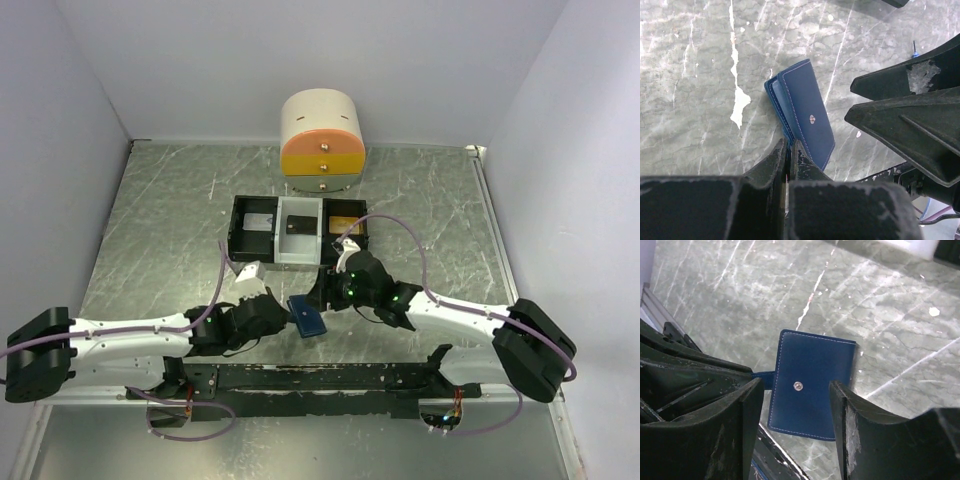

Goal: Take the credit cards out of the card holder

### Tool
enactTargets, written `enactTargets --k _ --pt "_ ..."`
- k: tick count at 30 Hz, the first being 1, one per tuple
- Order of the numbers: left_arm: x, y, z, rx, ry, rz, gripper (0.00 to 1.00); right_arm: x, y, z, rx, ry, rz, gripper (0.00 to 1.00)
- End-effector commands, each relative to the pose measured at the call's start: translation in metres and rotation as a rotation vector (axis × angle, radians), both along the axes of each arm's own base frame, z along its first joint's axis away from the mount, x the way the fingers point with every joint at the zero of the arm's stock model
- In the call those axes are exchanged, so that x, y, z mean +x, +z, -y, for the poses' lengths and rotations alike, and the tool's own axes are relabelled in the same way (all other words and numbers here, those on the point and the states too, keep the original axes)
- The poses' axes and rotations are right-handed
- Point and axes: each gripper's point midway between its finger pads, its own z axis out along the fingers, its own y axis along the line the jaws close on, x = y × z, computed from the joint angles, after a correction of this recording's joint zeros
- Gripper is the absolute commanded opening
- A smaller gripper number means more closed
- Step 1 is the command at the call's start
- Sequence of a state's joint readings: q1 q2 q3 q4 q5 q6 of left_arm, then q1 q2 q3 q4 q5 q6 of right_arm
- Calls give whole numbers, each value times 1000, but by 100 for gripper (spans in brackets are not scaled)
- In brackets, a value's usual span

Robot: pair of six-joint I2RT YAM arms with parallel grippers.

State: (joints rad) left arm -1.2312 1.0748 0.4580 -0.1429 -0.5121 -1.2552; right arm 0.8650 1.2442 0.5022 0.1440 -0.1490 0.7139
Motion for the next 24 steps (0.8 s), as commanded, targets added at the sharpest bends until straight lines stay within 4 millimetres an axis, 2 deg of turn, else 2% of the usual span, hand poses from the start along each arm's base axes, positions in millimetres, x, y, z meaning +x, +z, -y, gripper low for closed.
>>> enactTargets --k 1,5,10,16,24 --pt "5 28 6 -31 -29 56 7 2 12 -5 34 23 71 55" --pt "4 41 14 -70 -63 74 7 0 13 -7 35 34 63 55" --pt "4 46 18 -57 -82 83 7 -3 16 -10 70 42 54 56" --pt "4 59 31 -85 -131 111 7 -5 16 -11 54 57 38 58" --pt "2 63 40 -73 -173 108 7 -9 14 -12 49 56 -5 59"
